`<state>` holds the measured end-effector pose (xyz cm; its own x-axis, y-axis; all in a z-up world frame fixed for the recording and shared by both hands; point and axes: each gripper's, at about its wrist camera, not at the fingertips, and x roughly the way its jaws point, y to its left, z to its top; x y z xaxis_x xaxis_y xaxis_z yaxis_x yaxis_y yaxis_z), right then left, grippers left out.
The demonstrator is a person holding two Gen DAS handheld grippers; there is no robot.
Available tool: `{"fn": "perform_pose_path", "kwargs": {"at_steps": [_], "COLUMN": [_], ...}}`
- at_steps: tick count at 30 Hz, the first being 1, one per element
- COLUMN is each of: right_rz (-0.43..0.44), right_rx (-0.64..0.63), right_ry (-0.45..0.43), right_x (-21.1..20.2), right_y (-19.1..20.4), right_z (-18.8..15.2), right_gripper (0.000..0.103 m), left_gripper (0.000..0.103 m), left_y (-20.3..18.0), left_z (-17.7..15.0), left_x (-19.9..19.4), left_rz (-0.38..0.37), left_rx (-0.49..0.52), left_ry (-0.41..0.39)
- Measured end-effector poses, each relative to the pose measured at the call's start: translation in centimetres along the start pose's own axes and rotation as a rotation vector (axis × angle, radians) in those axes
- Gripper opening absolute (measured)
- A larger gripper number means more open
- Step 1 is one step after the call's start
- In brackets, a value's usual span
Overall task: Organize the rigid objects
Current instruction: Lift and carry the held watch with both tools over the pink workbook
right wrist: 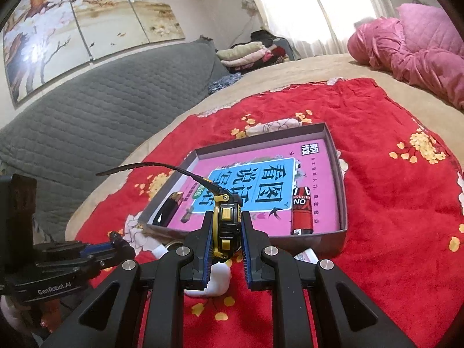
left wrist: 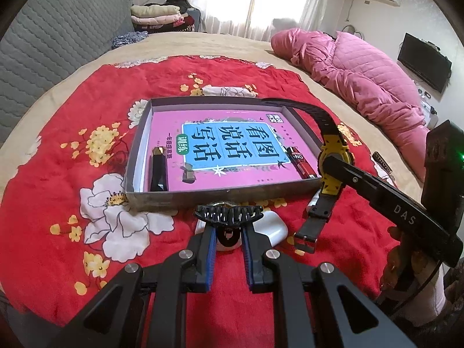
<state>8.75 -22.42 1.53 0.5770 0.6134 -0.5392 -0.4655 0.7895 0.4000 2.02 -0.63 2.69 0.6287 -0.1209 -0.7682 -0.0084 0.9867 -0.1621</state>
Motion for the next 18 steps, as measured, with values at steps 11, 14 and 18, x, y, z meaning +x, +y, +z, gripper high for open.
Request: {"fn": "perform_pose_path", "kwargs": {"at_steps": [11, 14, 18], "right_rz": [-0.029, -0.037, -0.041], "right_rx": [0.063, 0.069, 0.054], "right_ry": [-0.039, -0.038, -0.048], "right_x": [-0.4, -0.2, -0.3], "right_y": [-2.4, -2.8, -2.6], "right_z": [0.9, 1.1, 1.3], "right_gripper": [0.017, 0.017, 0.017], "left_gripper": [0.016, 0.016, 0.016], "left_y": [0.2, 0.3, 0.5], "left_z": [1.9, 2.2, 2.4], "left_x": [0.7, 1.0, 1.3], "left_rz": [0.013, 0.011, 0.012], "left_rx": [-0.031, -0.041, -0.044], "left_ry": [-0.023, -0.019, -0.019]}}
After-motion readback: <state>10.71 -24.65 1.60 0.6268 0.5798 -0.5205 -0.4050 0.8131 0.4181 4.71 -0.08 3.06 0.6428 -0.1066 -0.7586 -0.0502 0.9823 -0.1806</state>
